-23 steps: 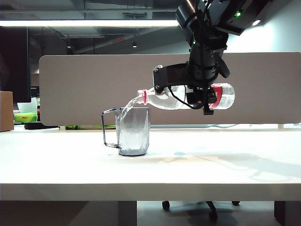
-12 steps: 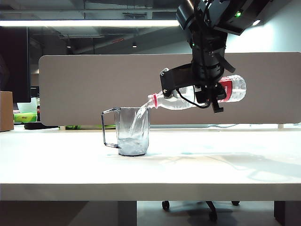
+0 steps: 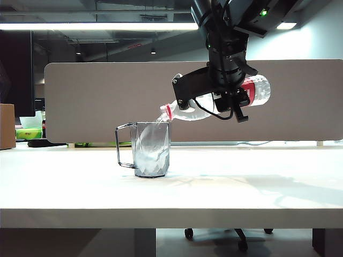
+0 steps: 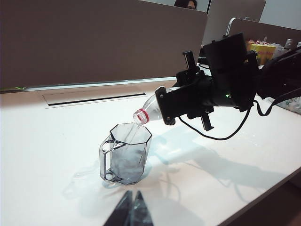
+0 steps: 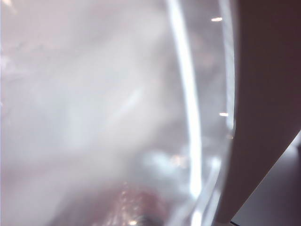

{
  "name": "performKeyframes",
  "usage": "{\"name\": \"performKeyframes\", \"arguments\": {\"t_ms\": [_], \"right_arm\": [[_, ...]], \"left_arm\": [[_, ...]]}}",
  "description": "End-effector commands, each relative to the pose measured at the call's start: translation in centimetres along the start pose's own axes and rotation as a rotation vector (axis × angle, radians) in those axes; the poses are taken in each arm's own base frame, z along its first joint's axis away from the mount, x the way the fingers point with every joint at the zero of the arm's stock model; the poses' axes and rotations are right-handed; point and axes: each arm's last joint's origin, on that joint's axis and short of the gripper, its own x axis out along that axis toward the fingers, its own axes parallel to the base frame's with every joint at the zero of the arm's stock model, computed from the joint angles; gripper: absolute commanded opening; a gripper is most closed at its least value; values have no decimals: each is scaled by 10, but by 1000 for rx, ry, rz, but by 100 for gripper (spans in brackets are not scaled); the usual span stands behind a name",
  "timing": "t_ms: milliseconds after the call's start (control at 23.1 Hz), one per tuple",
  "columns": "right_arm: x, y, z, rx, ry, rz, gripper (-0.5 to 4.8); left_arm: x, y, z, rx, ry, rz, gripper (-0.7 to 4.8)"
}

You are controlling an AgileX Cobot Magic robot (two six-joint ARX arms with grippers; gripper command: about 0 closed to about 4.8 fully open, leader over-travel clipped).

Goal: Pick up the mineral water bottle on the table and pour water into the mug until it's half full.

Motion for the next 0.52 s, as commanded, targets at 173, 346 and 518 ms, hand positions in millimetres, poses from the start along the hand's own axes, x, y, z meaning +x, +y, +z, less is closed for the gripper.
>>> {"name": "performKeyframes", "arguments": {"t_ms": [173,346,518], "right_arm": [[-4,-12,-3,42,27,-52,190],[-4,-14,-3,34,27,-73,189],[-4,-17,-3,39,26,-93,189]], "left_arm": [[0,0,1,7,-4,-5,-5],[0,0,1,7,-4,-6,-5],[0,0,1,7,-4,-5,-5]]}}
